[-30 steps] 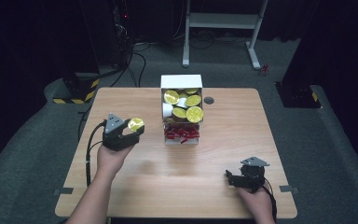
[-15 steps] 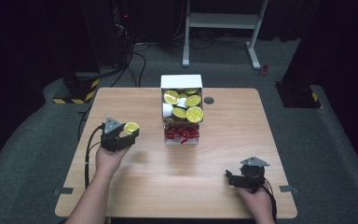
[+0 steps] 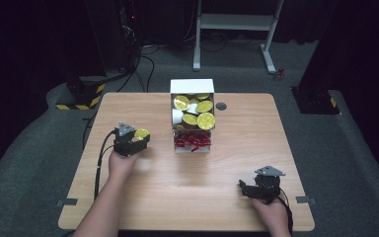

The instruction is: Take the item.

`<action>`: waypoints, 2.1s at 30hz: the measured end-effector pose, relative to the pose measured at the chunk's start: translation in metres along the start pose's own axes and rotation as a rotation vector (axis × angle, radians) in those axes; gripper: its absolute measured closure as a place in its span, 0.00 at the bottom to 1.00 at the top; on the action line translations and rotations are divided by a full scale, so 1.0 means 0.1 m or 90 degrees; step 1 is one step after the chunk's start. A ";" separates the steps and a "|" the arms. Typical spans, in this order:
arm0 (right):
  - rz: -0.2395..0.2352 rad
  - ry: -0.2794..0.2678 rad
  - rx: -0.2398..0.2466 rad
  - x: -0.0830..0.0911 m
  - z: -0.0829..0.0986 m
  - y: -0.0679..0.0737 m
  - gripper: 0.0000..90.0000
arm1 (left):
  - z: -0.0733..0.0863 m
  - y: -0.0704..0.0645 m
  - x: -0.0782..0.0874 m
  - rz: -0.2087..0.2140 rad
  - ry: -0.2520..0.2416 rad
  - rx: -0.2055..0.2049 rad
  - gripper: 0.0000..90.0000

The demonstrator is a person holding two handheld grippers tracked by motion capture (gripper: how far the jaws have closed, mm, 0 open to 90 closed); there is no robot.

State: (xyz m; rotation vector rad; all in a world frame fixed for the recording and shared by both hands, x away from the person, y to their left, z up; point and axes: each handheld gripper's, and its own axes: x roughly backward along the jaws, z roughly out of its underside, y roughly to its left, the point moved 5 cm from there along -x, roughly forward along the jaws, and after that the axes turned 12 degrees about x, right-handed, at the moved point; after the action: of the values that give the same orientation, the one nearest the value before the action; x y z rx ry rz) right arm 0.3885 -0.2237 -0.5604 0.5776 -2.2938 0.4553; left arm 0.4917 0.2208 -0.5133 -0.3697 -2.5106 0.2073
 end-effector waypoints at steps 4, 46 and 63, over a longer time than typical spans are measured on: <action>0.001 0.001 -0.001 0.00 0.00 0.00 0.10 | 0.06 -0.02 -0.12 -0.010 0.008 0.007 0.43; 0.001 0.001 0.000 0.00 0.00 0.00 0.11 | 0.06 0.03 -0.04 -0.017 -0.001 0.031 0.24; 0.001 0.001 0.000 0.00 0.00 0.00 0.11 | 0.02 0.09 0.30 -0.017 -0.045 0.040 0.78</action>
State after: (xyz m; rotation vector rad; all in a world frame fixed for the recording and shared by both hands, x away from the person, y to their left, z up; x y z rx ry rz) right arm 0.3879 -0.2238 -0.5603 0.5746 -2.2930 0.4571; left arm 0.4691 0.2386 -0.5011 -0.3092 -2.5706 0.2920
